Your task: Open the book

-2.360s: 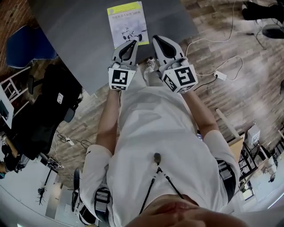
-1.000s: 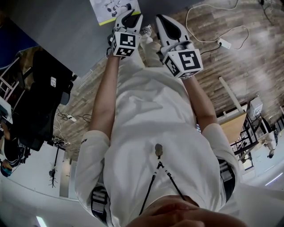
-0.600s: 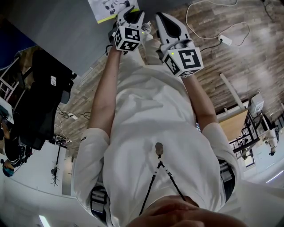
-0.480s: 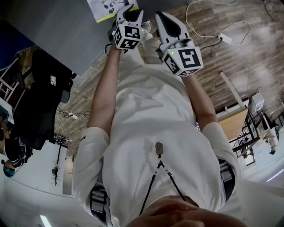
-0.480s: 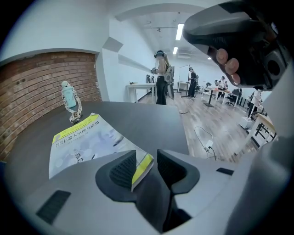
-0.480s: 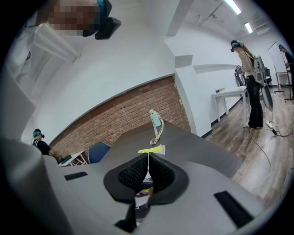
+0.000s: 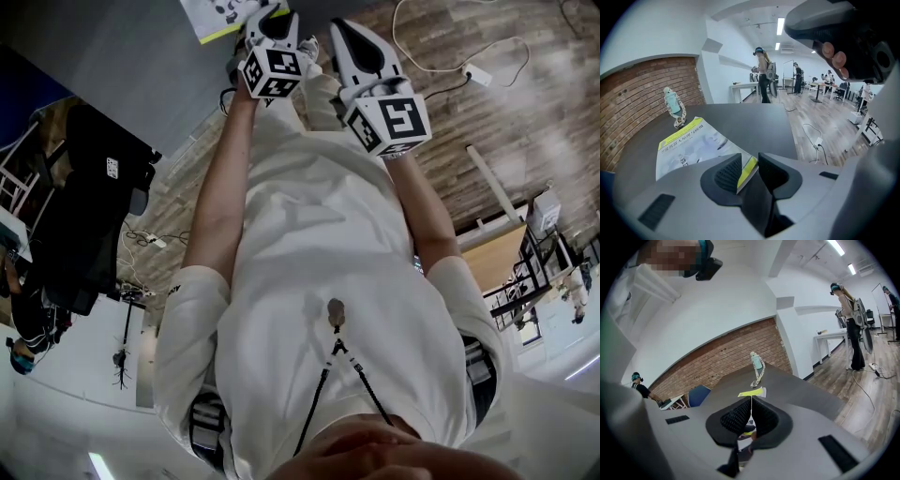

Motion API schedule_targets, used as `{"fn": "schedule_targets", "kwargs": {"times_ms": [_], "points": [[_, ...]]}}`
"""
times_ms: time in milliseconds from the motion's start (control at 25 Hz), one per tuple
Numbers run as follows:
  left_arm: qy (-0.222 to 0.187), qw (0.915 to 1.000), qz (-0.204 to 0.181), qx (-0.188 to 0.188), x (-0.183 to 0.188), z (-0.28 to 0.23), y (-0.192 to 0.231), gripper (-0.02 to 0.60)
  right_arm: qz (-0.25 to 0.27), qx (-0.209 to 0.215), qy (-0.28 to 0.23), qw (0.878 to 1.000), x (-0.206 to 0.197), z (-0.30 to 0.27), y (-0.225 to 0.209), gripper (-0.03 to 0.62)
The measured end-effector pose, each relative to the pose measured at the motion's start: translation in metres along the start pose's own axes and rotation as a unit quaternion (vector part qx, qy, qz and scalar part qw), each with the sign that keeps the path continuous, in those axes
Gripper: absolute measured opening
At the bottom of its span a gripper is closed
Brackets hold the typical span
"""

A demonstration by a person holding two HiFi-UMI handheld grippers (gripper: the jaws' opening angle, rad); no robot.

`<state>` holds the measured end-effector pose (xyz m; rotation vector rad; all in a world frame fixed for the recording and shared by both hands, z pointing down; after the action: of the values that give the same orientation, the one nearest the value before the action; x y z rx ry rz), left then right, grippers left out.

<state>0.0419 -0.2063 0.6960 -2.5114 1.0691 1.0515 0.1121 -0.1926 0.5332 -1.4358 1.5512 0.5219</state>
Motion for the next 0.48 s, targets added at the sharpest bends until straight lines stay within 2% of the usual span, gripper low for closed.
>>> {"fn": "schedule_targets", "kwargs": {"times_ms": [200,480], "points": [[-0.008,0.9999,0.008,-0.009,0.0003,0.002,-0.0012,0.112,0.0,0.0,0.0,1.0,0.0001,0.0008,-0.0005,0.037],[-0.01,0.9999,-0.002,-0.013,-0.0005,0.0027,-0.0051,0.074,0.002,0.001,0.001,1.0,-0.0038,0.0018,-0.0001,0.037]]}}
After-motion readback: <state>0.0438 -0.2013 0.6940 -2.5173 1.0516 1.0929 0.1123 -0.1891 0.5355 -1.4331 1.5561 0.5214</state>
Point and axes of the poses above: the fingertips, and each gripper's own axes: z backward along the fingers, y to its left, x out of its top, the point moved 1 cm from there along z, backward along the fingers, and after that the axes turned 15 degrees about -x, right-handed, at the moved point
